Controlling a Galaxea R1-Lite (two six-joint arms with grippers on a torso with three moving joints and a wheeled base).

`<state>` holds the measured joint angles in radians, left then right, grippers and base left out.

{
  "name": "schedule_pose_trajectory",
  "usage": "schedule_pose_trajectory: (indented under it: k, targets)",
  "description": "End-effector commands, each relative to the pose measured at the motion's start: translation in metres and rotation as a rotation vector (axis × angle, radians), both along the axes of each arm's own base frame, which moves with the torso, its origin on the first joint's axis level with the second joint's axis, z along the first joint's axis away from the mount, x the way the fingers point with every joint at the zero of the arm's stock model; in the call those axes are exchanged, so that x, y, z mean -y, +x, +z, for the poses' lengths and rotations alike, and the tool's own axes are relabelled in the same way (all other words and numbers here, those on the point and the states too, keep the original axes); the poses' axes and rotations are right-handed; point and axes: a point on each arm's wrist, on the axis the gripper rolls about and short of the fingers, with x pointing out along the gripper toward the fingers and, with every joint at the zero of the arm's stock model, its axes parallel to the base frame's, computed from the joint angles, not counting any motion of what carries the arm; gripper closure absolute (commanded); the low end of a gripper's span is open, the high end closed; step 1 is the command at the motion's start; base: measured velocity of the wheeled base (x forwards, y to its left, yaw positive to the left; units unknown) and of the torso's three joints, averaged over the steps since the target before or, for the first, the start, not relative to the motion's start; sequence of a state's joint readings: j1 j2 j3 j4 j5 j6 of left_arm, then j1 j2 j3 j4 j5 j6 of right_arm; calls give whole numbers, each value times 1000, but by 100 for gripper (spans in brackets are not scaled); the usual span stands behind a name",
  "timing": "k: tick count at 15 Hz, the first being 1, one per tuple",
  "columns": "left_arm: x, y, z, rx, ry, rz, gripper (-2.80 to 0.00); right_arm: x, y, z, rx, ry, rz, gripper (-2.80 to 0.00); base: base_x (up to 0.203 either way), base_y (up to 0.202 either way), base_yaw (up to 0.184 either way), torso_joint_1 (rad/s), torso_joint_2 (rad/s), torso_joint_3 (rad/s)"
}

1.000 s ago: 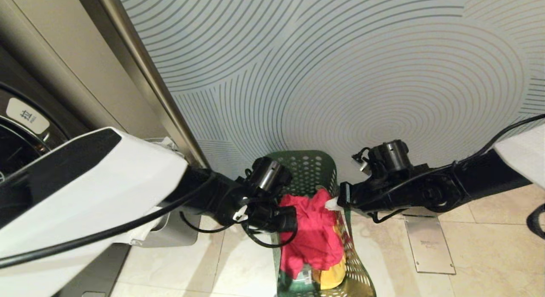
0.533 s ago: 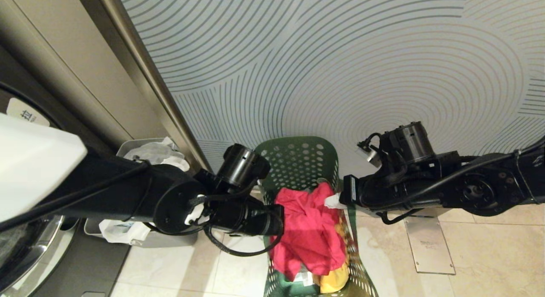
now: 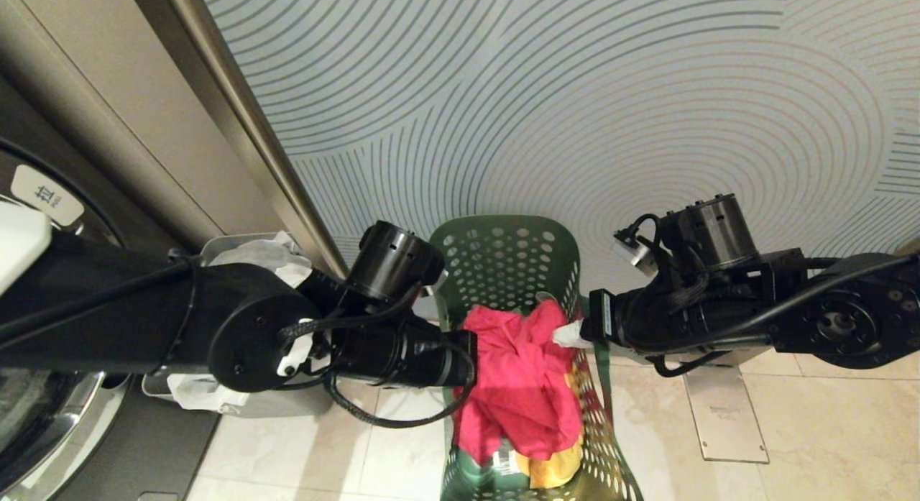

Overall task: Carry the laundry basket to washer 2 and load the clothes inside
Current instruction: Pick up the clothes basket and put it beside the washing machine

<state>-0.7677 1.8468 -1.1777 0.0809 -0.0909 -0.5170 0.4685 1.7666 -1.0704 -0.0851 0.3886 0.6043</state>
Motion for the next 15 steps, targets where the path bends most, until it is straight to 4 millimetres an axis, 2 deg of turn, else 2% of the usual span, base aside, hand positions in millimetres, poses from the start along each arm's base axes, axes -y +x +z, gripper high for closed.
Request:
schedule_pose_trajectory:
  k: [1, 7, 15]
  targets:
    - [1, -2, 1, -1, -2, -6, 0, 0, 0, 0, -1, 4, 0, 0, 0, 0, 0, 0, 0, 0]
    - [5, -5, -2, -5, 8, -20, 0, 0, 0, 1, 0, 5, 0, 0, 0, 0, 0, 0, 0, 10]
    - [6, -9, -3, -8, 17, -32, 0, 2, -3, 3, 3, 5, -1, 0, 0, 0, 0, 1, 3, 184]
